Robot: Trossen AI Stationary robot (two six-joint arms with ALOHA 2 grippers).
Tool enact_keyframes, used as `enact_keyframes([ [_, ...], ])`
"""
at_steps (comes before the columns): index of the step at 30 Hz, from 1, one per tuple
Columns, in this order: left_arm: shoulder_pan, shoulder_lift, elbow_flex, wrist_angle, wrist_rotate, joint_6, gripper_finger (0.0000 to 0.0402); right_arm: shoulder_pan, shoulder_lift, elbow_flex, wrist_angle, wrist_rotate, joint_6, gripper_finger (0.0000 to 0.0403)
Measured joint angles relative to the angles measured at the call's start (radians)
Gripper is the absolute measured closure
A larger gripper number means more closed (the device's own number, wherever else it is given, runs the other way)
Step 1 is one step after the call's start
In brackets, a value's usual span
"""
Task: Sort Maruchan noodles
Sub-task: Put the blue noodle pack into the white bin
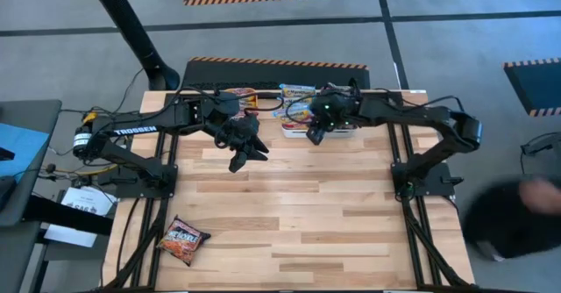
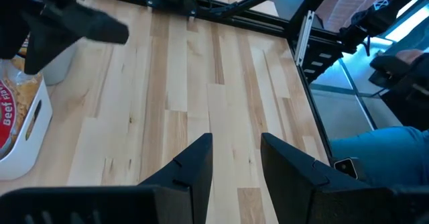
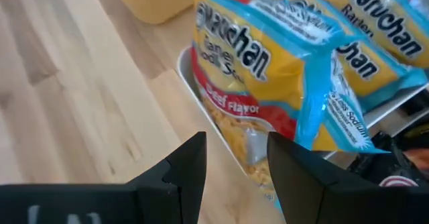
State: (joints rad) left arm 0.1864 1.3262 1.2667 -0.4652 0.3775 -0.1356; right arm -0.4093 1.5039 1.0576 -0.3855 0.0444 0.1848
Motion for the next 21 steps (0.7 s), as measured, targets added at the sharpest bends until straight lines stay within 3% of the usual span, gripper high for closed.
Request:
enact_keyframes([
  [12, 0.0, 0.0, 0.0, 0.0, 0.0, 0.001, 0.029, -0.038, 0.151, 0.038, 0.005, 0.008, 0.071, 0.0223],
  [21, 0.0, 0.0, 0.0, 0.0, 0.0, 0.001, 0.029, -0.038, 0.161, 0.039, -0.036, 0.005, 0.163, 0.0223],
])
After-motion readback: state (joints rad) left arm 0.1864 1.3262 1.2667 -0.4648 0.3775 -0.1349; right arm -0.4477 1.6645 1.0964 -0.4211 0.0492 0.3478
